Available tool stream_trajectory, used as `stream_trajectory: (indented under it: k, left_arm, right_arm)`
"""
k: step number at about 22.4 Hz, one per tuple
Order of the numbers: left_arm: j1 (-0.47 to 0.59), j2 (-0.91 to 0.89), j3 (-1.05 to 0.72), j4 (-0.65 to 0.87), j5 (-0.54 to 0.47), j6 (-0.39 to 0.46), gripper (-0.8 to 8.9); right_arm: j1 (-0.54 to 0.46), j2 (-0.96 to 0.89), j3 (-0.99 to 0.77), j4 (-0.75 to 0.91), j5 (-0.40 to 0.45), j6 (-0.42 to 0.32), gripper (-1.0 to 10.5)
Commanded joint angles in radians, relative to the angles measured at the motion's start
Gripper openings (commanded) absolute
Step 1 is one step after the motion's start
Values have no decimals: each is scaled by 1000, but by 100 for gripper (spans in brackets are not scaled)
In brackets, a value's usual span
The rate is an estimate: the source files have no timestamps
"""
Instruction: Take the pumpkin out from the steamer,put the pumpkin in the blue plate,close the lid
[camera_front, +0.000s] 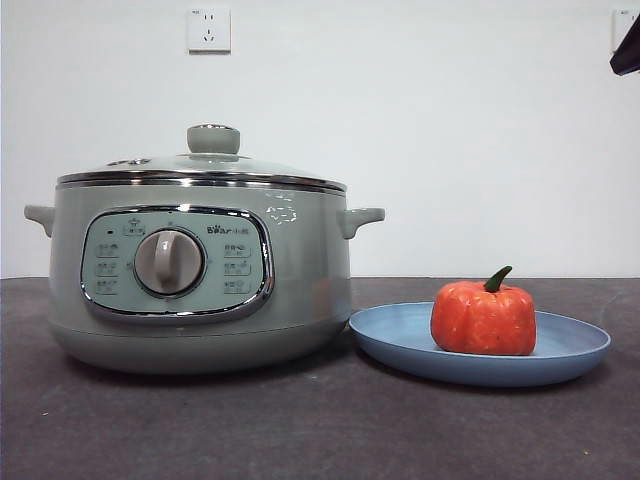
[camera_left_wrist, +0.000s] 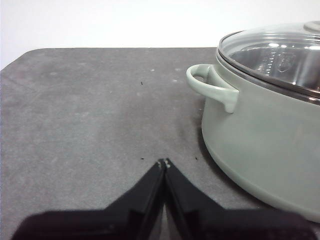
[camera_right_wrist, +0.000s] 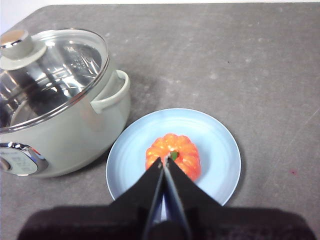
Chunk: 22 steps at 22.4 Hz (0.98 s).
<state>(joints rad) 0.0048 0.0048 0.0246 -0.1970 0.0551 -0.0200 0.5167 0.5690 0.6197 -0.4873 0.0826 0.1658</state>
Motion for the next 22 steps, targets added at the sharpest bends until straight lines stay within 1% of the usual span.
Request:
stream_trajectory:
  k: [1,3,6,8,9,11,15,18,22]
  left_arm:
    - [3,-1,-15,1,-1,-10,-3]
    - [3,-1,-15,1,-1,-10,-3]
    - [3,-1,-15,1,-1,-10,-3]
    - [3,-1,-15,1,-1,-10,-3]
    - [3,-1,-15,1,-1,-10,-3]
    - [3,-1,-15,1,-1,-10,-3]
    - [3,-1,-15,1,-1,-10,-3]
    - [3,-1,-15,1,-1,-10,-3]
    - [3,-1,-15,1,-1,-10,-3]
  right_arm:
    - [1,-2,-3,-3,2,9,-11]
    - [1,-2,-3,-15,2,8,-11]
    - [-22,-51,-13,-13,10,-113,-11]
    - [-87,-111,-58,35,-18,-168,-11]
    - [-130,-151,-100,73,-56,-181,-11]
    - [-227,-245,-211,161,-131,-183,-11]
    - [-378,-439,-456,295,-212,-181,-11]
    - [-439,-512,-541,307,-241,-174,-11]
    - [-473,-557,-588,306,-241,-164,-11]
